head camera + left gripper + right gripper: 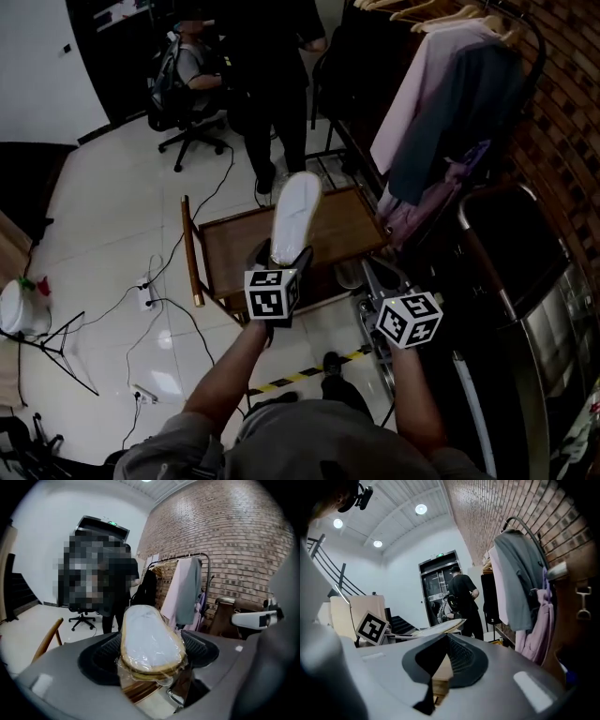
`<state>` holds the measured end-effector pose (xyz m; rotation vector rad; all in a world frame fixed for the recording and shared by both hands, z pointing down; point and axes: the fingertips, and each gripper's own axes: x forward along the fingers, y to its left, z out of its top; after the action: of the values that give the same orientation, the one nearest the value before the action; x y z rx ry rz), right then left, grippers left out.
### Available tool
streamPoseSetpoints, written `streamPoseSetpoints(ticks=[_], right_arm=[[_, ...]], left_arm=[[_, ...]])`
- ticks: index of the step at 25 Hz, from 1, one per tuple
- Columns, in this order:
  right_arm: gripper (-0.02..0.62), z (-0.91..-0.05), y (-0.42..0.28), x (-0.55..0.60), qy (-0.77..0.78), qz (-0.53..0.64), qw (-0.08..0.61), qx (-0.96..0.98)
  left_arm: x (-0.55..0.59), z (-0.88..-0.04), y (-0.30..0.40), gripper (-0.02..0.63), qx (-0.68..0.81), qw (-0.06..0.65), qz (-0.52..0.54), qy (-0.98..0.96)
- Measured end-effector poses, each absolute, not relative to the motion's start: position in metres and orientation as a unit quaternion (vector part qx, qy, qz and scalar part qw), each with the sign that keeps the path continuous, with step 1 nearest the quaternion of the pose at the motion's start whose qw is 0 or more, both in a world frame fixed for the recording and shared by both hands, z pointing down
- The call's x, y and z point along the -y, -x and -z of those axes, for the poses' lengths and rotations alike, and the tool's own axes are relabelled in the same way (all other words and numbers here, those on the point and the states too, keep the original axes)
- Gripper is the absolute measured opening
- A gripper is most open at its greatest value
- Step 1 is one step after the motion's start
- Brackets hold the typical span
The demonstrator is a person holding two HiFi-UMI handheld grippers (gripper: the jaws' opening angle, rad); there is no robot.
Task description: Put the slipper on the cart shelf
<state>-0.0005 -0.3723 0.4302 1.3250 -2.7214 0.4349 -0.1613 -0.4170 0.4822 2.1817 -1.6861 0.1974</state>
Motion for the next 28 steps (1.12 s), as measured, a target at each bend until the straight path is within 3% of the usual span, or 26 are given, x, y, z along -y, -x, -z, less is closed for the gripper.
streamPoseSetpoints(ticks=[9, 28], right_arm=[[0.000, -0.431, -0.030, 0.270, -0.540, -0.141, 0.025, 0.829], [0.000, -0.425, -0.177, 0.067, -0.702, -0.142, -0.016, 0.698]], left_arm=[[0.337, -0.474, 0.120, 0.405, 0.491, 0.185, -0.078, -0.848], [0.161, -0.462, -0.063, 0.405, 0.287, 0.160, -0.107, -0.939]])
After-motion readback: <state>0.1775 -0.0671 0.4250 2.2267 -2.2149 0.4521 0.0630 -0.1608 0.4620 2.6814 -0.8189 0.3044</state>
